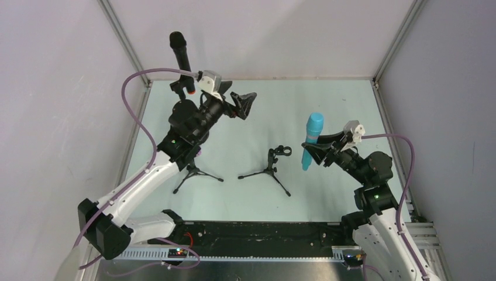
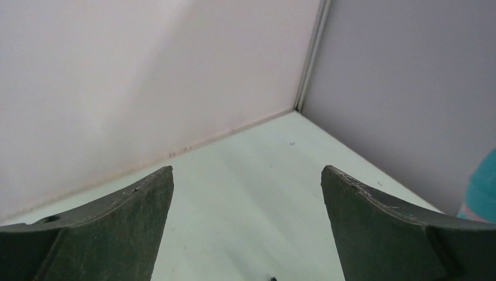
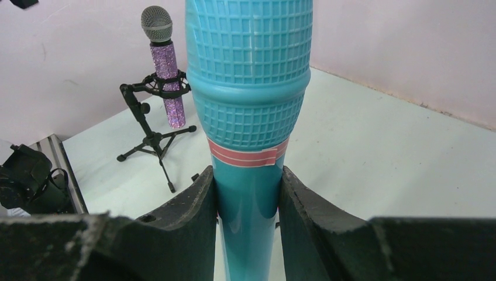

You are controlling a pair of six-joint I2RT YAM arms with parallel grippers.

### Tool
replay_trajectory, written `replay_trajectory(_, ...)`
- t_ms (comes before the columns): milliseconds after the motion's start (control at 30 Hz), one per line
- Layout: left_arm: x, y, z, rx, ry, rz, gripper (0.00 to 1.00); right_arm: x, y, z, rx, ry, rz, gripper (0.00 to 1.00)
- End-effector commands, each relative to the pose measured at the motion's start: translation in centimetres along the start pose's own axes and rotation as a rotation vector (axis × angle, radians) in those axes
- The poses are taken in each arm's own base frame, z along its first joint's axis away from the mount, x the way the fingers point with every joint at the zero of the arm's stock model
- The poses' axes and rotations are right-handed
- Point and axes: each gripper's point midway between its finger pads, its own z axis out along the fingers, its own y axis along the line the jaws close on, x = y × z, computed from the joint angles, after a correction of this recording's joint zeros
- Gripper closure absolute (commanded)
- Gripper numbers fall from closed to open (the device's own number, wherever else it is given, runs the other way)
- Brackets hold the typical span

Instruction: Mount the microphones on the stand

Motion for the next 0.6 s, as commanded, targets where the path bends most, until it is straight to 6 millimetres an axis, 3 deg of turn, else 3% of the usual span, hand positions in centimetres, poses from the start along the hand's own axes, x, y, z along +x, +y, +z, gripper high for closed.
replay_trajectory(0, 4.2, 2.1, 0.3, -0.130, 0.085, -0.106, 0.00, -3.7, 0.4, 0.6, -0.008, -0.075, -0.037, 1.00)
replay_trajectory(100, 7.4, 2.7, 0.6, -0.170, 0.155, -0.144, 0.00, -4.2, 0.5, 1.1, -0.023, -0.088, -0.047, 1.00)
replay_trajectory(167, 8.5, 3.3, 0.7, -0.203, 0.176, -0.142, 0.00, -4.6, 0.7, 1.5, -0.038, -0.101, -0.060, 1.00)
replay_trajectory(333, 10.5, 4.6, 0.3, -0.275, 0.213, -0.082, 0.00, -6.1, 1.2, 2.6, -0.075, -0.134, -0.103, 1.00)
replay_trajectory(567, 12.4, 3.1, 0.4, -0.237, 0.263, -0.028, 0.00, -8.9, 2.4, 4.1, -0.143, -0.206, -0.163, 1.00)
